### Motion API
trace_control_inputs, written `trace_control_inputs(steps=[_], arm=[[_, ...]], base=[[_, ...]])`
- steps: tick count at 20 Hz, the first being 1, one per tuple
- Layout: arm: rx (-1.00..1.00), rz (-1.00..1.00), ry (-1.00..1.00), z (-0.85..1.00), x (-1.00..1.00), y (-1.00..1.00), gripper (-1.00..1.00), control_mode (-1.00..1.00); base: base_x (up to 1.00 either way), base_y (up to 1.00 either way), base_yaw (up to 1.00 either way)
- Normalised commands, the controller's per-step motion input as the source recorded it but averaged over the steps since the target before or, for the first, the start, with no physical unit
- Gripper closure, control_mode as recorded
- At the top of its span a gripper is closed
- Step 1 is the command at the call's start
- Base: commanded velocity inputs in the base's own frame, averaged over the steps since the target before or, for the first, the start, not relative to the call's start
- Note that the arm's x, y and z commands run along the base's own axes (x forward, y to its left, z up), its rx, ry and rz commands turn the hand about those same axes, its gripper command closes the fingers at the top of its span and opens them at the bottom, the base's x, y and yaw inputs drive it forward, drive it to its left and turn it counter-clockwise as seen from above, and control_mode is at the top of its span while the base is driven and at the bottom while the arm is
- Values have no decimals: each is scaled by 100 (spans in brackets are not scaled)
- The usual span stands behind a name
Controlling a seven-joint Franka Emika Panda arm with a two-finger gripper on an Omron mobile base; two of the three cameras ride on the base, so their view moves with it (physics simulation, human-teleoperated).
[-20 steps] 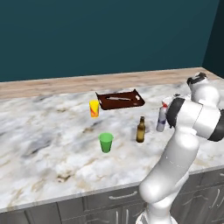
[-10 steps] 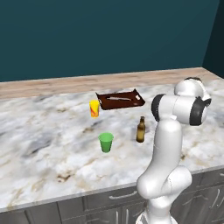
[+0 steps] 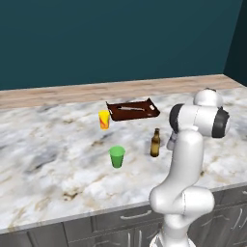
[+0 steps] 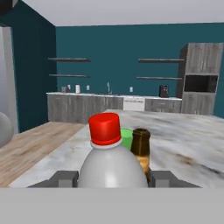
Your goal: Place the drinks on the dining counter in a tight cluster.
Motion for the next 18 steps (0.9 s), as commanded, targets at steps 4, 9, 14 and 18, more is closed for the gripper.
trace_control_inputs(steps=[4,9,14,18], arm=[[-9,0,3,0,0,28,100,-100],[-13,-1,9,0,0,15,100,-100],[-10,-5,6,0,1,0,100,-100],[-3,-3,0,-9,0,0,100,-100]], base=[[0,0,0],[0,0,0],[0,0,0],[0,0,0]])
